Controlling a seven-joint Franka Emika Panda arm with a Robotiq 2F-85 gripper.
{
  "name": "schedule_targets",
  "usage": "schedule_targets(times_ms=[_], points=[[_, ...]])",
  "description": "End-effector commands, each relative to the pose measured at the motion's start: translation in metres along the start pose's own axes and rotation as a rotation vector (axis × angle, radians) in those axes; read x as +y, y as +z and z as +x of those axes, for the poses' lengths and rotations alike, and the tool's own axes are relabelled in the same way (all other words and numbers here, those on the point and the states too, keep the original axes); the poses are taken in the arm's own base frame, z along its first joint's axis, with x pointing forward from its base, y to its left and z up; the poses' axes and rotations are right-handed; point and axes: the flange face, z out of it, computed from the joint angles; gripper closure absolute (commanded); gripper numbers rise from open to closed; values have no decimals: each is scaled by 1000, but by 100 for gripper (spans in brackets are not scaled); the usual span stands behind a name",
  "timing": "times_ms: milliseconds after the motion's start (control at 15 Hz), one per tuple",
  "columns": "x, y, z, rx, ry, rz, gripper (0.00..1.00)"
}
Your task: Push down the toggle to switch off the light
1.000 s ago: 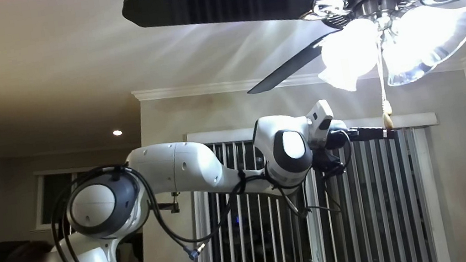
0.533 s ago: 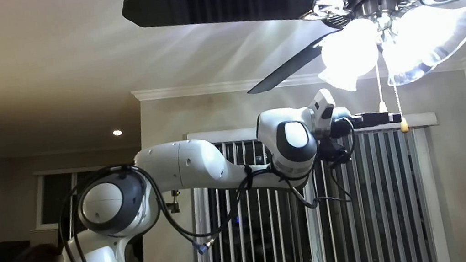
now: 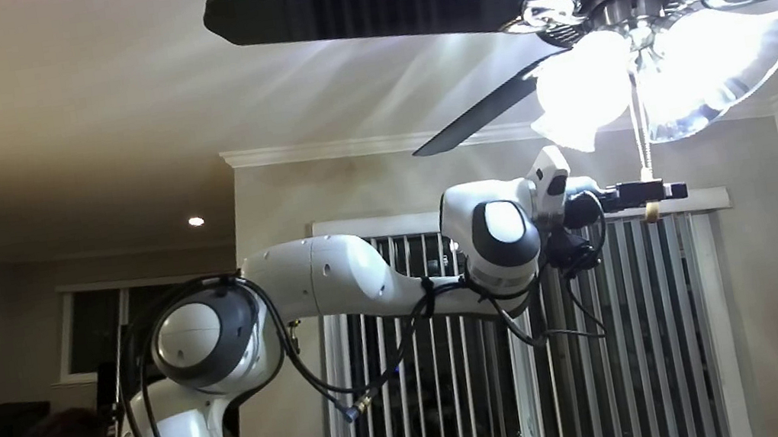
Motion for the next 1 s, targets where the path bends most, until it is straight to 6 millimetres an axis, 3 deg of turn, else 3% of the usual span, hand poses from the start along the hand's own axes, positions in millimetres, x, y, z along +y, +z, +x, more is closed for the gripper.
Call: schedule_targets(times_ms=[0, 933], points=[[4, 3, 5, 17, -7, -42, 0], [17, 19, 0, 2, -23, -118, 0]])
